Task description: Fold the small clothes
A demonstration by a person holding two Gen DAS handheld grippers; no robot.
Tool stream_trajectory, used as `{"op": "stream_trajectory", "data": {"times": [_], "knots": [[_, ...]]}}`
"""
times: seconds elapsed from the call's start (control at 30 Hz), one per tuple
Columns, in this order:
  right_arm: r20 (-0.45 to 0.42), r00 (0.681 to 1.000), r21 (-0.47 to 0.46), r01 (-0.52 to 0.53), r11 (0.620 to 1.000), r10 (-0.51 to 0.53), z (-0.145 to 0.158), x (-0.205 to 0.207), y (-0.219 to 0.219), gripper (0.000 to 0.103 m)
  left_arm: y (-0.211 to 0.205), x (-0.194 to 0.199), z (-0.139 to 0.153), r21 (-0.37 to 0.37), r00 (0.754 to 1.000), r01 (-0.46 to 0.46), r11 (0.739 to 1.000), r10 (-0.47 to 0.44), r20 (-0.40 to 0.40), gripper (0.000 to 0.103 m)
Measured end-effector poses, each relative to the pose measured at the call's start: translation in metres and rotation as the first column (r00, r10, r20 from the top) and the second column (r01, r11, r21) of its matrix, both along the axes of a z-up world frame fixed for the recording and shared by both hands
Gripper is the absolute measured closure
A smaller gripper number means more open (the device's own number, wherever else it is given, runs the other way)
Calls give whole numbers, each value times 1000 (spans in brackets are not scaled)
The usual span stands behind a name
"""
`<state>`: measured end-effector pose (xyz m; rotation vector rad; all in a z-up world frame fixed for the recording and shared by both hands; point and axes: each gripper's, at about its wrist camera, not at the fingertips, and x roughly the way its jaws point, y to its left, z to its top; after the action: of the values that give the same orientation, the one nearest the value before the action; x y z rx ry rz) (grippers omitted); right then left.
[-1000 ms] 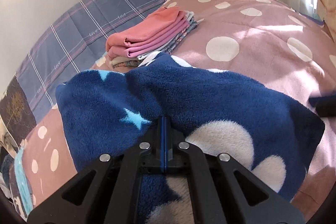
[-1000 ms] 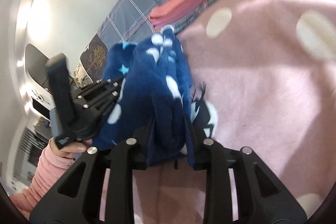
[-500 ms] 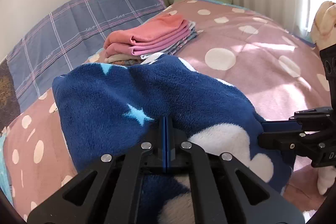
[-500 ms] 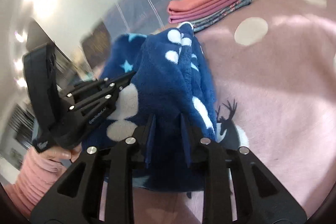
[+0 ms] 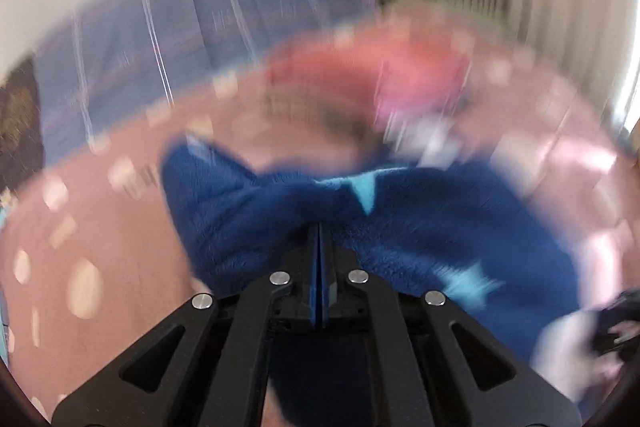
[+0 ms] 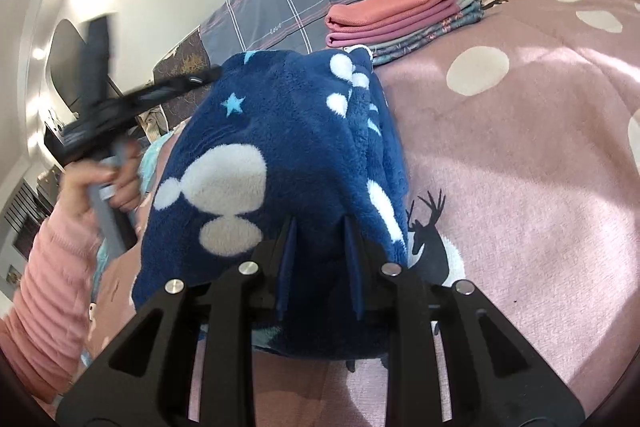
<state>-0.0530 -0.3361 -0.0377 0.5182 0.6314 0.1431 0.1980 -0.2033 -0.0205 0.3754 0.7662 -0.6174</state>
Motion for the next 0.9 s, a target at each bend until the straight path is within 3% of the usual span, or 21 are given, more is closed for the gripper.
{"op": "stream_trajectory", "data": {"times": [0.03,0.07,0.1,0.17,0.3,0.37,0.43,0.53,0.6,0.7,0.77,0.87,0.9], "knots": [[2,1000,-6,-3,1000,3,0,0,2,80,2,6,-16,-26,1000,-19,999,19,-17,101],[1,1000,-27,-6,1000,6,1,1,6,80,7,8,-15,-95,998,-40,995,36,-43,101],[-2,1000,-54,2,999,-2,1,1,8,80,9,8,-13,-107,997,-51,993,45,-54,101],[2,1000,-114,11,993,-11,2,0,16,80,3,0,-10,-42,1000,-20,999,20,0,101],[-21,1000,-103,-3,995,1,4,3,11,80,2,-10,11,-11,999,-8,1000,8,35,99],[-51,999,-97,-7,995,2,11,2,7,80,7,-17,29,-41,999,30,999,-28,42,82],[-65,998,-142,-5,990,-4,32,0,9,80,15,-29,49,-88,994,82,993,-75,78,72],[39,999,-234,-16,972,26,79,0,17,80,25,-30,77,-132,989,78,988,-60,136,72],[92,993,-237,-53,970,77,105,15,21,80,30,-20,87,-154,987,41,987,-16,159,72],[117,988,-261,-70,963,104,124,50,31,80,42,10,83,-190,991,-61,980,82,104,72],[100,986,-244,-108,964,136,125,76,36,80,50,34,67,-223,988,-145,964,153,21,72],[8,994,-230,-108,967,112,97,118,35,77,45,62,21,-207,980,-189,960,170,-106,72],[-77,994,-247,-91,965,74,72,135,32,77,41,65,6,-186,980,-188,964,171,-105,72]]}}
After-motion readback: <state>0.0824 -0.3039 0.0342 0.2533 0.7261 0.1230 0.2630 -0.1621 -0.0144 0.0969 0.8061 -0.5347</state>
